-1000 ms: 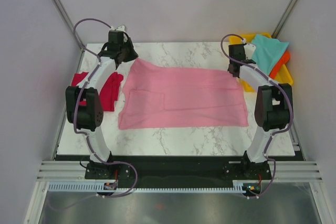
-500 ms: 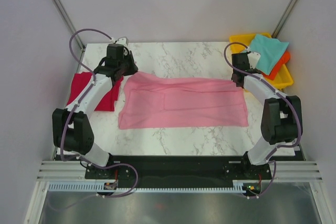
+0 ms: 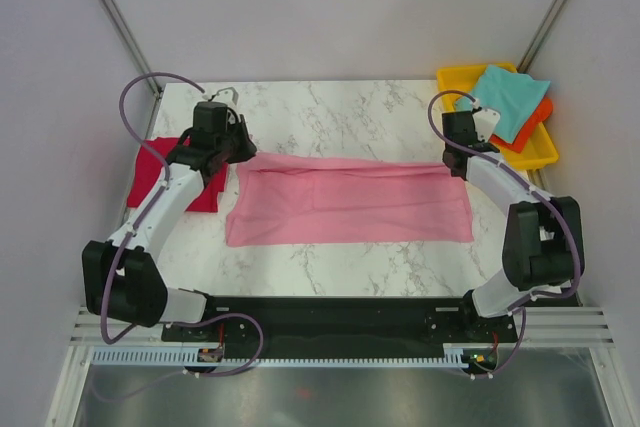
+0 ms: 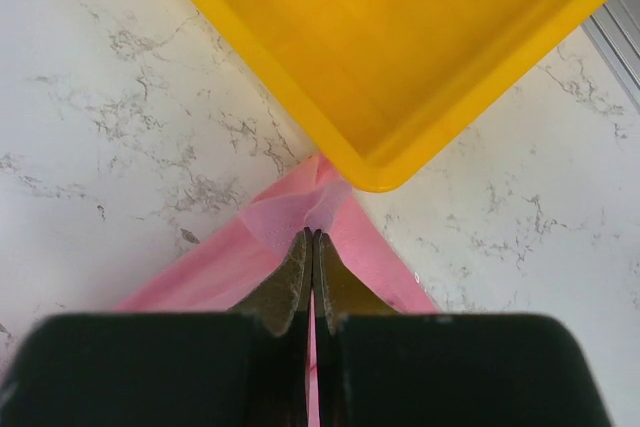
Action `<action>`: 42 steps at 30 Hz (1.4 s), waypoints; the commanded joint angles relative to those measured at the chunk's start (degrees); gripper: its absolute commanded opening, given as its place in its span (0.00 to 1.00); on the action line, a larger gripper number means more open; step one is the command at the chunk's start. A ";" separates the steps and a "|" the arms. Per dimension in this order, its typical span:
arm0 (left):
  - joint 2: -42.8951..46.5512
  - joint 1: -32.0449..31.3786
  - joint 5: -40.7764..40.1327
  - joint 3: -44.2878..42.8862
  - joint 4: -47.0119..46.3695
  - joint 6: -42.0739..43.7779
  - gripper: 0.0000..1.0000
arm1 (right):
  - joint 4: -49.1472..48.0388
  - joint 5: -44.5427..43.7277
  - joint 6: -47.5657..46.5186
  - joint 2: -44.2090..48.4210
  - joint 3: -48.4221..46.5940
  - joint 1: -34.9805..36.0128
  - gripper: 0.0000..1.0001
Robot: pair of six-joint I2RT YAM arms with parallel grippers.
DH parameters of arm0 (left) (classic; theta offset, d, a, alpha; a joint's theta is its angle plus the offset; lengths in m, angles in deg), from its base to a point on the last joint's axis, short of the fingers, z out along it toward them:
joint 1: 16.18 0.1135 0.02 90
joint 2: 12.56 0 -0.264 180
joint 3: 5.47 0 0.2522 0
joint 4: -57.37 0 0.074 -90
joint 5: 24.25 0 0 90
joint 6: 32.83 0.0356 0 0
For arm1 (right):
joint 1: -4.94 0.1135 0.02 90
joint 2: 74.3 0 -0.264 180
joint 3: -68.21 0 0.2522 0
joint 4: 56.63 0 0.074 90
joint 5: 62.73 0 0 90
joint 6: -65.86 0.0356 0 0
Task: Fold and stack the t-shirts
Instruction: Fold the tshirt
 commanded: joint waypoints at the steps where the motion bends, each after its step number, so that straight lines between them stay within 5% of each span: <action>1: 2.97 -0.01 -0.63 1.09 2.39 1.36 0.02 | -1.38 -2.91 1.07 2.78 1.59 0.05 0.02; 20: 9.92 -0.19 3.33 10.15 7.75 -4.00 0.02 | -6.04 -4.67 5.90 9.79 10.11 0.49 0.07; 23: 11.76 -0.19 2.45 11.64 8.80 -5.14 0.02 | -7.62 -5.37 7.92 12.78 13.37 0.40 0.10; 25: 12.90 -0.19 2.62 13.31 9.59 -7.76 0.02 | -8.23 -5.98 9.85 13.94 15.48 0.49 0.26; 26: 14.21 -0.19 3.23 13.66 10.29 -9.00 0.13 | -8.59 -6.86 10.64 15.25 16.27 0.49 0.37; 28: 15.97 -0.27 4.63 15.06 11.44 -11.72 0.30 | -11.03 -7.04 11.70 17.01 19.60 0.49 0.39; 30: 20.53 -0.62 2.89 17.34 11.35 -13.75 0.39 | -13.32 -7.13 12.15 19.91 23.46 0.31 0.53; 31: 22.29 -0.97 0.53 17.88 10.92 -15.32 0.52 | -16.29 -6.52 11.28 21.57 24.61 0.48 0.58; 34: 28.98 -1.24 -2.03 19.46 9.69 -17.00 0.71 | -18.16 -4.59 9.44 22.12 25.86 0.49 0.62; 38: 32.77 -1.33 0.24 22.09 4.86 -19.46 0.76 | -18.52 0.86 6.96 18.00 22.79 1.10 0.58; 42: 27.08 -1.68 2.62 23.86 -0.94 -24.03 0.74 | -17.12 2.72 7.66 11.32 19.97 1.54 0.55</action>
